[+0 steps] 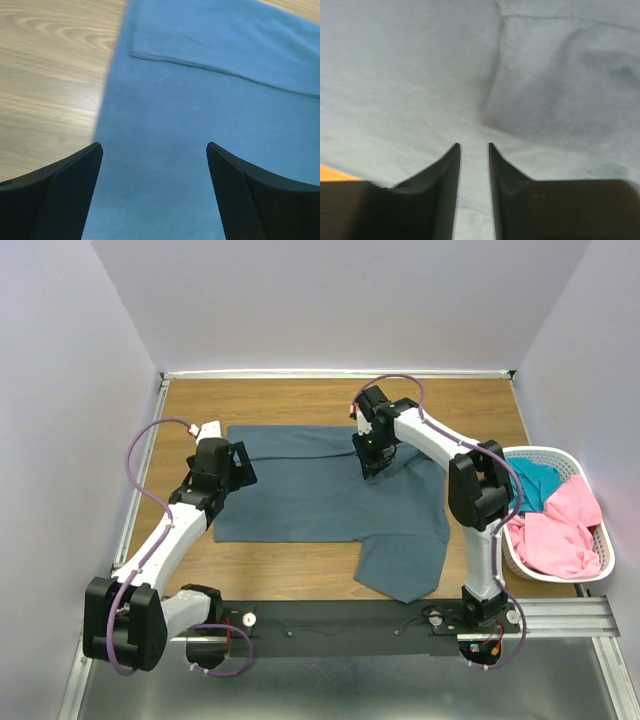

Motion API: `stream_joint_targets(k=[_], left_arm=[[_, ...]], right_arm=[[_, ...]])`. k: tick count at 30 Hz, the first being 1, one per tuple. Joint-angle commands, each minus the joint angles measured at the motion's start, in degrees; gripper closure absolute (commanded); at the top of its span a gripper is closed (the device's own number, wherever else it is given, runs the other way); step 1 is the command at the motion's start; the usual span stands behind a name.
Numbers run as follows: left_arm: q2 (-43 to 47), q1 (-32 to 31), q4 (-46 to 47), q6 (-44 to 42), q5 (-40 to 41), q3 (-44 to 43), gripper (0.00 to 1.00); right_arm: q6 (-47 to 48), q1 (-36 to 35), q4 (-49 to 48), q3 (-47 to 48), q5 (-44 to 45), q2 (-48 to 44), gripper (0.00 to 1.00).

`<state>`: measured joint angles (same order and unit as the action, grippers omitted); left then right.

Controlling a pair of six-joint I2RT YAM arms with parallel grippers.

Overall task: Fold and stack the t-shirts
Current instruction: Fold the tshirt

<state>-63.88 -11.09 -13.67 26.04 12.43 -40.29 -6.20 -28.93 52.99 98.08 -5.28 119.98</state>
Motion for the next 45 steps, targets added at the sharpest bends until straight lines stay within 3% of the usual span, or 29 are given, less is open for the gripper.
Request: stream_joint_targets(k=[1, 8, 13, 17, 22, 27, 45], left_arm=[[-1.5, -3.7, 1.6, 1.5, -6.6, -1.3, 0.07], [-9.6, -16.8, 6.0, 6.6, -10.9, -9.3, 0.07], [-19.3, -24.2, 9.4, 6.9, -10.5, -18.7, 0.07], [-30.6, -28.8, 9.3, 6.7, -12.0, -26.1, 0.07], [-39.3, -31.3, 8.6, 6.8, -14.1, -33.1, 0.07], [-43.4, -32.3, 8.7, 6.7, -13.9, -35.6, 0.07], [-52.1, -33.0, 8.9, 7.1, -13.3, -41.5, 0.12]], right_arm=[[-2.9, -0.2, -3.6, 0.2, -4.6, -3.6, 0.56], [-10.0, 8.1, -15.2, -13.9, -4.4, -16.4, 0.53], [-15.1, 18.3, -25.5, -28.7, -9.6, -26.5, 0.67], [-18.1, 23.6, -29.9, -36.1, -11.0, -29.1, 0.69], [-24.6, 27.8, -39.5, -41.7, -14.3, -29.2, 0.70], [-28.7, 27.8, -46.5, -43.0, -11.4, -26.7, 0.70], [-33.9, 27.8, -56.9, -44.2, -7.9, -16.7, 0.69]])
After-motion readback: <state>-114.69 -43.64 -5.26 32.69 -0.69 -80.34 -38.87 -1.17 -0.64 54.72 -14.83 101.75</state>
